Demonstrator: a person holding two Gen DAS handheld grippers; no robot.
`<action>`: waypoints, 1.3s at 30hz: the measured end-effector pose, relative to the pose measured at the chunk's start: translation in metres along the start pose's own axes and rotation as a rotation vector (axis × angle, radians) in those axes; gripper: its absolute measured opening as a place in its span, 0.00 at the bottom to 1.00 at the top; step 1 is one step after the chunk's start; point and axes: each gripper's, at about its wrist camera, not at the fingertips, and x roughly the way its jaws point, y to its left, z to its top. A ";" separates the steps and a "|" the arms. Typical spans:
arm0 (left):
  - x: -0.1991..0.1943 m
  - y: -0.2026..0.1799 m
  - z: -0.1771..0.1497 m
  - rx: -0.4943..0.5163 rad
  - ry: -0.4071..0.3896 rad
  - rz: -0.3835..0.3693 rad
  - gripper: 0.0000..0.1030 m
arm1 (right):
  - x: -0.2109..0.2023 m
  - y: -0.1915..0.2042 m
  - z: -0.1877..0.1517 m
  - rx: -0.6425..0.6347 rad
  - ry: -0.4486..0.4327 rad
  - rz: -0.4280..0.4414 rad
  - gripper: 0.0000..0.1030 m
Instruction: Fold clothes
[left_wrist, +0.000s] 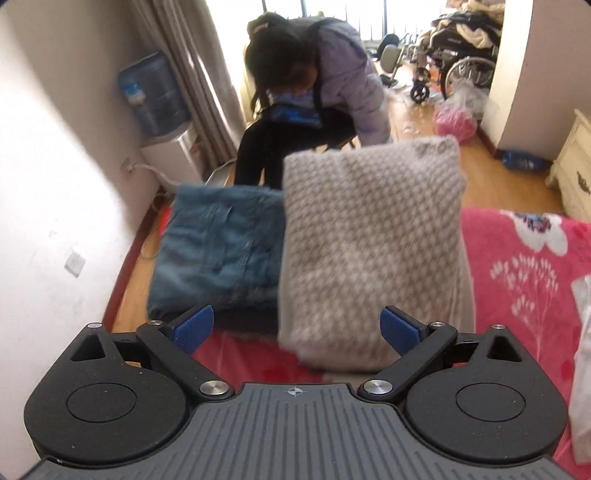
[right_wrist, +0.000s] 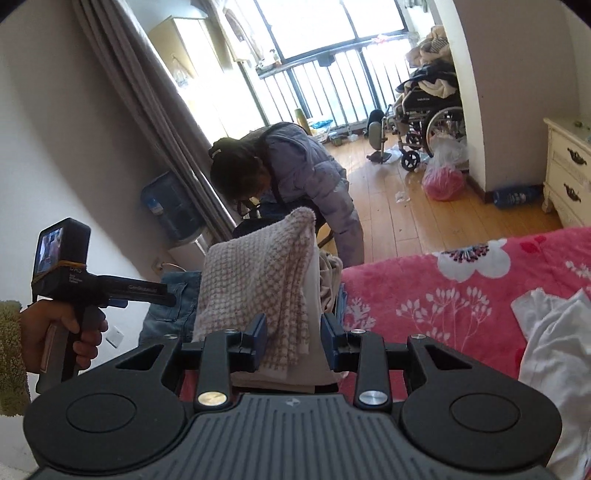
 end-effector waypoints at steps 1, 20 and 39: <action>0.012 -0.005 0.006 0.013 0.000 0.005 0.95 | 0.007 0.005 0.008 -0.008 -0.006 -0.009 0.28; 0.131 -0.042 0.002 0.386 0.217 -0.167 0.89 | 0.264 0.062 0.154 -0.249 0.154 -0.020 0.05; 0.179 -0.025 0.101 0.105 0.010 -0.233 0.94 | 0.338 0.016 0.074 -0.055 0.470 -0.106 0.00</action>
